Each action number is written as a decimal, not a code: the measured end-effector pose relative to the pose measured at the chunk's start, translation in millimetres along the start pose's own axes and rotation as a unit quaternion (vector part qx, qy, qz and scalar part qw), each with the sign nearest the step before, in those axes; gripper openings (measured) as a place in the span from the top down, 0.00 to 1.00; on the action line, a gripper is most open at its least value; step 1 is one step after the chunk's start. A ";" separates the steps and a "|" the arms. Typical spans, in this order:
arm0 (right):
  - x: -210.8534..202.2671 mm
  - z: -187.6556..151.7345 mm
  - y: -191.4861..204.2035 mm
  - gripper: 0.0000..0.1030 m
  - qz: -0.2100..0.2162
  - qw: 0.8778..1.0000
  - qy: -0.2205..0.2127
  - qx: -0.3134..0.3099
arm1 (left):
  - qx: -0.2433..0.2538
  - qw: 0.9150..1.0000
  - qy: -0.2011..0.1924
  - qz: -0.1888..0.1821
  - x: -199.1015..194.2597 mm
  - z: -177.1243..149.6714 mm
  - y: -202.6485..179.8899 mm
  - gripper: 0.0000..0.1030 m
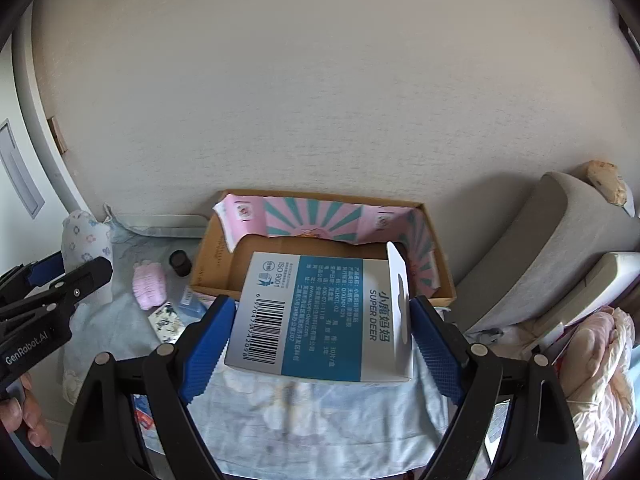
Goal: Organize objects
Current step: 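Carry the hat and carton into the striped box and open both tools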
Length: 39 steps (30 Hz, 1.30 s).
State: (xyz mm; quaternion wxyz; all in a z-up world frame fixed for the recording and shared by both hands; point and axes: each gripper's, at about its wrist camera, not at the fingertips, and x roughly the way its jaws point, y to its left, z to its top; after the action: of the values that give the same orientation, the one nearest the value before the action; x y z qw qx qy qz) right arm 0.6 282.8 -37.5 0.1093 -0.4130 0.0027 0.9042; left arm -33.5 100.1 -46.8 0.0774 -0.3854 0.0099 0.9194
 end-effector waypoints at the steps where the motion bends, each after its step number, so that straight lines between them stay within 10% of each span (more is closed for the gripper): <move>1: -2.0 -0.2 -7.1 0.17 -0.003 1.000 -0.003 0.002 | 0.003 1.000 -0.002 -0.002 1.4 1.2 -8.5 0.43; 26: 7.6 12.0 -72.2 0.17 0.013 0.999 -0.014 0.026 | 0.029 1.000 0.003 0.000 28.7 18.7 -79.4 0.43; 39: 80.3 66.8 -82.8 0.17 0.042 0.998 0.026 0.024 | 0.019 0.998 0.059 0.013 109.6 58.7 -77.3 0.43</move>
State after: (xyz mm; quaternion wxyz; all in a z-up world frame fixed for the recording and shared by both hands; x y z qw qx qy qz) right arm -83.7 385.7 -46.5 0.0809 -0.4329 0.0446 0.8967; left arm -139.1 195.8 -80.2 0.0717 -0.4373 0.0373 0.8957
